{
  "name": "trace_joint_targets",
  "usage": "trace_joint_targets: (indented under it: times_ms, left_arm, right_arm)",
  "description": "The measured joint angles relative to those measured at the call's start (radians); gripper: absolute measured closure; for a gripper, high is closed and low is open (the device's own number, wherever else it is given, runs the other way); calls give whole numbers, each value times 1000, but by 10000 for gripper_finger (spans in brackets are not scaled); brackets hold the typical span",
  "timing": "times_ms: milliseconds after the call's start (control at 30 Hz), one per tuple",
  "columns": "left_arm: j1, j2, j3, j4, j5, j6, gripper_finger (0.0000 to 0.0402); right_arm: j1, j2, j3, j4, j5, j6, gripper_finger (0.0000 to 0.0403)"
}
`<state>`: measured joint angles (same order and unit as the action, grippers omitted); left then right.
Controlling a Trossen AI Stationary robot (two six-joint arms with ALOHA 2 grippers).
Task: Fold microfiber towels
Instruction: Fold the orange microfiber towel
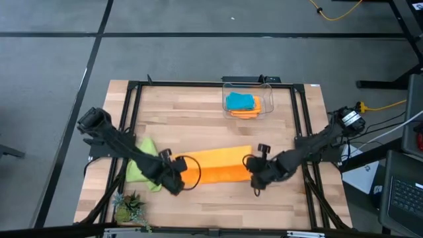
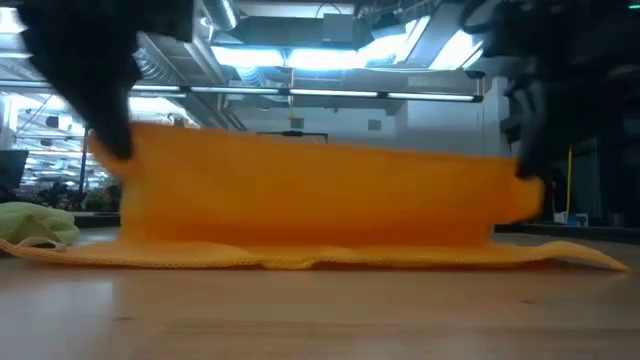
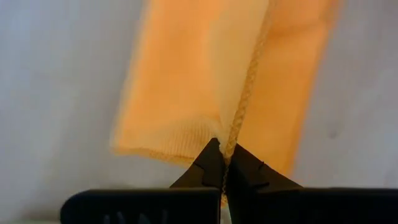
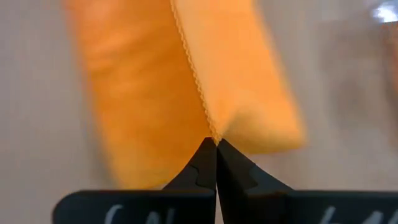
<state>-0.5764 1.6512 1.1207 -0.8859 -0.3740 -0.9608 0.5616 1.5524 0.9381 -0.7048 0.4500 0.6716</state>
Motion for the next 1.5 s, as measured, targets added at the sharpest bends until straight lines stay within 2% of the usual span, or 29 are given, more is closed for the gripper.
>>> trace_joint_targets:
  times_ms: [67, 200, 467, 567, 767, 833, 933, 1033, 1133, 1233, 1400, 1500]
  left_arm:
    - [-31, 14, -36, 59, 2, -28, 402]
    - [-64, 32, -65, 48, 17, -84, 402]
    - [-67, 32, -91, 107, 46, -79, 396]
    - [-68, 32, -92, 108, 52, -78, 377]
    - [-68, 32, -92, 110, 71, -79, 312]
    - [-68, 31, -92, 108, 103, -79, 294]
    - [-62, 21, -82, 92, 221, -78, 280]
    - [-53, 11, -43, 46, 316, -77, 278]
    - [-43, 8, 4, 24, 325, -42, 280]
    - [-29, 8, 49, 14, 285, 57, 280]
    - [14, 8, 125, 15, 68, 275, 281]
    - [44, 8, 170, 32, -85, 398, 279]
  right_arm:
    - [30, 0, -39, 97, -28, 2, 403]
    - [62, 0, -97, 248, -42, 4, 403]
    - [68, 0, -110, 267, -101, 32, 389]
    - [70, 1, -111, 240, -163, 38, 366]
    - [70, 1, -110, 219, -203, 34, 317]
    - [69, 1, -101, 208, -227, 35, 303]
    - [69, 1, -62, 176, -313, 40, 290]
    - [70, 1, -6, 137, -326, 57, 287]
    - [70, 1, 35, 144, -250, 22, 286]
    - [67, 1, 50, 225, -103, -74, 286]
    - [34, 13, 50, 473, 180, -136, 286]
    - [-4, 27, 50, 573, 210, -148, 286]
